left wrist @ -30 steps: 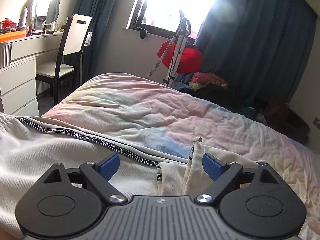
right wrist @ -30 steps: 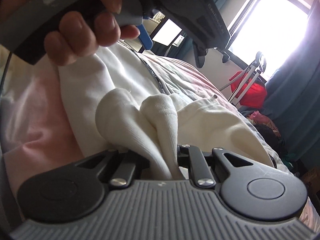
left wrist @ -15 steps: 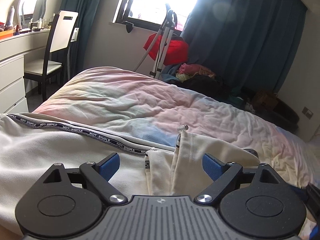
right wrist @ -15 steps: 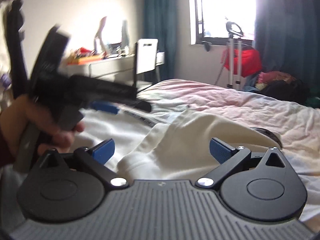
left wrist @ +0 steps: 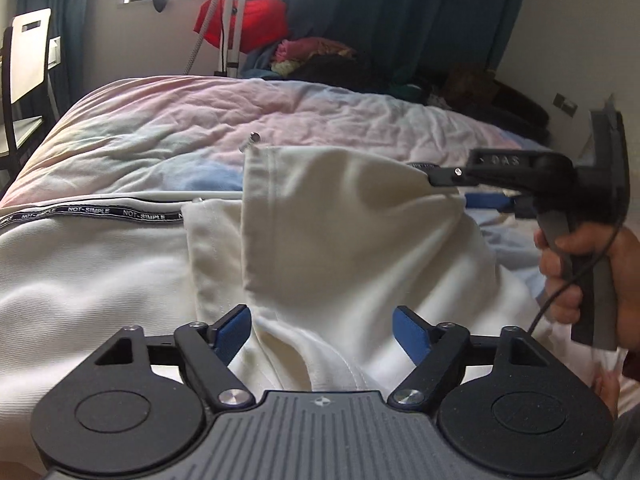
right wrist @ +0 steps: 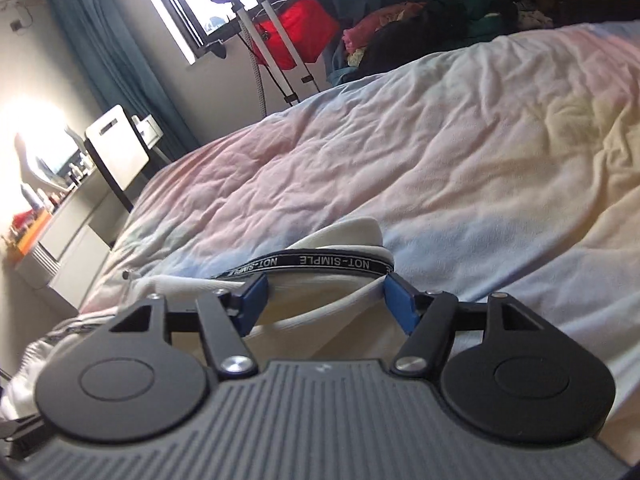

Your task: Fold clothes

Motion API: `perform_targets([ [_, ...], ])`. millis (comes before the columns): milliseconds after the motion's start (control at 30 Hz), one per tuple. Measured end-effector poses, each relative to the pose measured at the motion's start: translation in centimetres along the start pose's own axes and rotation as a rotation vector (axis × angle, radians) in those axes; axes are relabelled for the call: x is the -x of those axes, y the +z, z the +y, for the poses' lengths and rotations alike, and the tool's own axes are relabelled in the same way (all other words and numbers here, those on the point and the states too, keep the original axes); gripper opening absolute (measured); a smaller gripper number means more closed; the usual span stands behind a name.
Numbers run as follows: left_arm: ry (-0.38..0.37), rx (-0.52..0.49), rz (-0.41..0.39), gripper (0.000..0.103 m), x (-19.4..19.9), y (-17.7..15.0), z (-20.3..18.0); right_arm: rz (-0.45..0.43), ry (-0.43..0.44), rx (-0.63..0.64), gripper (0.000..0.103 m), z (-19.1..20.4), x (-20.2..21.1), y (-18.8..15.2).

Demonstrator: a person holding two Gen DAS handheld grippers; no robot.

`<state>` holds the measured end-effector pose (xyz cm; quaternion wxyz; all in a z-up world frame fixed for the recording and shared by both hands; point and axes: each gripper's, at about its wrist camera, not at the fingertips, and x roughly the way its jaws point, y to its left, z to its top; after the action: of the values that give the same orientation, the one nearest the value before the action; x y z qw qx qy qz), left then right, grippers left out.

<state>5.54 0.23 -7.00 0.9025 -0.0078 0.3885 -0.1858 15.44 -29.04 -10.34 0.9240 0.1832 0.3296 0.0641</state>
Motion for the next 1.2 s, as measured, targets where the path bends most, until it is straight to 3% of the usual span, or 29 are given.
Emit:
perform_targets([
  [67, -0.002, -0.02, 0.01, 0.068, -0.5, -0.5, -0.3, 0.0, -0.045, 0.055, 0.068, 0.5, -1.5, 0.5],
  [233, 0.053, -0.104, -0.012, 0.032, -1.1, -1.9, -1.0, 0.014, -0.093, 0.033, 0.068, 0.0, -4.7, 0.7],
  [400, 0.086, -0.162, -0.042, 0.026, -0.9, -2.7, -2.1, -0.003, -0.091, 0.039, 0.068, -0.4, -5.7, 0.4],
  [600, 0.071, -0.095, -0.047, 0.038, -1.0, -2.0, -1.7, -0.037, -0.126, 0.019, 0.068, 0.1, -3.2, 0.3],
  [667, 0.085, -0.078, -0.061, 0.05, -0.3, -1.9, -1.7, -0.062, -0.139, -0.01, 0.069, 0.5, -1.1, 0.2],
  [800, 0.171, -0.046, -0.131, 0.092, 2.2, -2.1, -2.0, -0.13, -0.106, 0.008, 0.068, 1.9, 4.3, -1.0],
  [900, 0.215, 0.021, -0.165, 0.099, 3.9, -2.5, -1.6, -0.172, -0.092, 0.063, 0.069, 3.0, 8.4, -2.2],
  [1000, 0.232, 0.164, -0.15, 0.1, 5.7, -3.6, 0.4, -0.206, -0.072, 0.072, 0.07, 3.5, 11.7, -3.5],
  [1200, 0.217, 0.632, -0.13, 0.103, 10.0, -5.4, 8.2, -0.254, -0.051, 0.076, 0.07, 4.0, 14.9, -4.7],
])
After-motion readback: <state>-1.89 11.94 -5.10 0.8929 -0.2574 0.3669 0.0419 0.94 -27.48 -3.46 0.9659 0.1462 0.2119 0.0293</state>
